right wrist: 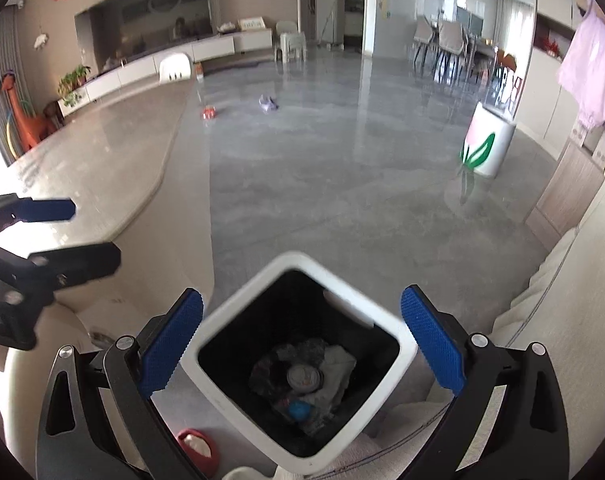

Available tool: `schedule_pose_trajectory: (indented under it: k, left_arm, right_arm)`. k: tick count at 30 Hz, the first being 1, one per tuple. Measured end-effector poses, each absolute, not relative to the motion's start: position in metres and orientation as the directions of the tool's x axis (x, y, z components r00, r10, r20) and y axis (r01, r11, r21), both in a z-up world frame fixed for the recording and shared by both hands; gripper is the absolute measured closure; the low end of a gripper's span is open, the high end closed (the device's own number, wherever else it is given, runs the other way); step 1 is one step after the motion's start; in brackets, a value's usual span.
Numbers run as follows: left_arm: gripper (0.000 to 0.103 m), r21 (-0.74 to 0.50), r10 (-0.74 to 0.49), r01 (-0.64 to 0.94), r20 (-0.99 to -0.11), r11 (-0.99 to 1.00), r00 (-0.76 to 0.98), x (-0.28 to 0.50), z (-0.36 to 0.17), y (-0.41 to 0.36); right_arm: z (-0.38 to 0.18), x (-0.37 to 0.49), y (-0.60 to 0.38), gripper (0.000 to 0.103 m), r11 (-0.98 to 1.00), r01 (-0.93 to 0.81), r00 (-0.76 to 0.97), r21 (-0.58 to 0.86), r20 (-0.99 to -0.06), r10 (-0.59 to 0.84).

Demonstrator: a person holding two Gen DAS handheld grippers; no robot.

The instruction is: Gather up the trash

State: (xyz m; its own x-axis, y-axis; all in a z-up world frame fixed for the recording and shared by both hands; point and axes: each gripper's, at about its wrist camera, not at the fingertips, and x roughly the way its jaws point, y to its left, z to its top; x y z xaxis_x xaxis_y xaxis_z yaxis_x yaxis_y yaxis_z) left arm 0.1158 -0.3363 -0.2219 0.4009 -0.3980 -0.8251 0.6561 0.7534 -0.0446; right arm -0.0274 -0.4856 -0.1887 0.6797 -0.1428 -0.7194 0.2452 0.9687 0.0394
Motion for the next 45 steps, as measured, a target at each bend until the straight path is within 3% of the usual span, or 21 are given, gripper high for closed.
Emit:
schedule_pose_trajectory:
  k: [8,23,32,45]
  left_arm:
    - [0.005,-0.039,-0.408,0.595,-0.764,0.802,0.500,0.120,-0.180,-0.299]
    - [0.005,-0.023,-0.254,0.306,-0.621,0.952,0.742,0.149,-0.094,-0.155]
    - [0.005,-0.042,-0.129,0.130,-0.601,0.991,0.789,0.162,-0.076,-0.065]
    - [0.005,0.046,0.121,-0.117,-0.595,0.992,0.794,0.160,-0.068,0.043]
  right_arm:
    - [-0.141,-0.017,-0.452,0.004,0.985,0.172,0.760,0.009,-0.637,-0.127]
    - [-0.060,0.055,-0.324,0.004,0.995,-0.101,0.885,-0.014,-0.457,0.084]
    - [-0.040,0.083,-0.255,0.004,0.975,-0.221,0.889,0.002,-0.411,0.202]
    - [-0.027,0.109,-0.156,0.004,0.938,-0.346,0.847,0.020,-0.423,0.321]
